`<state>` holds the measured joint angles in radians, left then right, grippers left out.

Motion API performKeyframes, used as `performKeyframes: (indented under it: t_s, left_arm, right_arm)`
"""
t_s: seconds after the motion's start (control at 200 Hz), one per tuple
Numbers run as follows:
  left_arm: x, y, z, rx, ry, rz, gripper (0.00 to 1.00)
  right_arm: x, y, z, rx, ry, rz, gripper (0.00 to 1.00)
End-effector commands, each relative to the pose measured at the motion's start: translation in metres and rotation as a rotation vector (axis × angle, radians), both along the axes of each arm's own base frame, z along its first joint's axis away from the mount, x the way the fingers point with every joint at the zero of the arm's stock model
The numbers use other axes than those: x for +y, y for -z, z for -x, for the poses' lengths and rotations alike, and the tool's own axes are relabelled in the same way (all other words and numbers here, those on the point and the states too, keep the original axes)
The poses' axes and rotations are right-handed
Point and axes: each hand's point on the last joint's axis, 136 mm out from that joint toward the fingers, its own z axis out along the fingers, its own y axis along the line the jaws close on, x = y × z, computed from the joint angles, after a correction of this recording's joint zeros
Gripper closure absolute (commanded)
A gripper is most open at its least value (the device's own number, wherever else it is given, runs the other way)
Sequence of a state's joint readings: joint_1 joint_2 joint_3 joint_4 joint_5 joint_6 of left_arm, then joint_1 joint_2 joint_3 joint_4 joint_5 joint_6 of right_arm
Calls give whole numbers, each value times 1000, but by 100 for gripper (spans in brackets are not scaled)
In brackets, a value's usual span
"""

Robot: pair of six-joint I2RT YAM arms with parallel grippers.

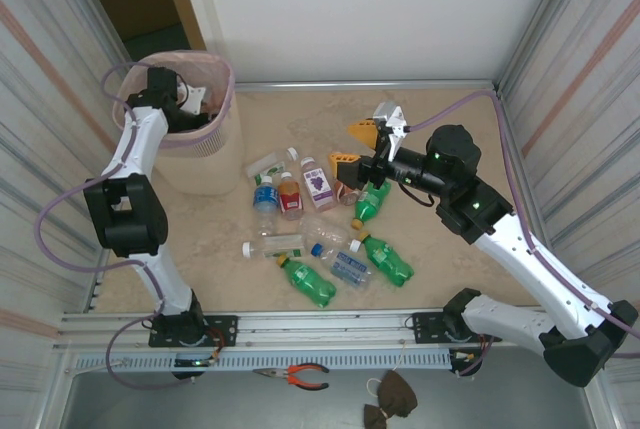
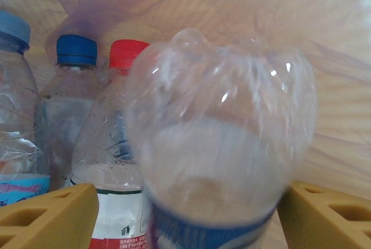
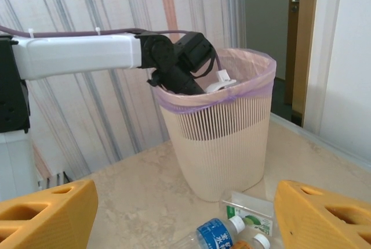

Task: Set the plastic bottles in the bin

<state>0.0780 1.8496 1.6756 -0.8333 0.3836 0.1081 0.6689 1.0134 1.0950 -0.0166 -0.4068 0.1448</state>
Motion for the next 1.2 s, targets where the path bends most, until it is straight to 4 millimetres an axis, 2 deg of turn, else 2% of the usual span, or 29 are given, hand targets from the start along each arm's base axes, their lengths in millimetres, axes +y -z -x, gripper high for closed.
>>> performKeyframes:
  t_s: [0.0, 0.326, 0.586, 0.676, 0.842, 0.967, 1.197]
  left_arm:
    - [-5, -16, -1, -37, 10, 41, 17]
    - [-10, -73, 12, -161, -10, 59, 14]
    - [-8, -116, 27, -274, -23, 47, 14]
    - [-10, -131, 35, -322, -23, 51, 14]
    - [-16, -154, 51, -401, -13, 81, 14]
    - [-23, -166, 63, -440, -3, 123, 14]
    - [-36, -177, 86, -482, 15, 214, 14]
  right_arm:
    - [-3, -8, 2, -23, 18, 4, 21]
    - [-9, -6, -4, 7, 72, 23, 21]
    - [-21, 17, -22, 147, 203, 62, 21]
    - [-30, 37, -33, 249, 291, 100, 20]
    - [-46, 77, -41, 430, 403, 168, 19]
    - [-59, 111, -37, 545, 460, 249, 19]
    - [-89, 170, -26, 735, 554, 432, 18]
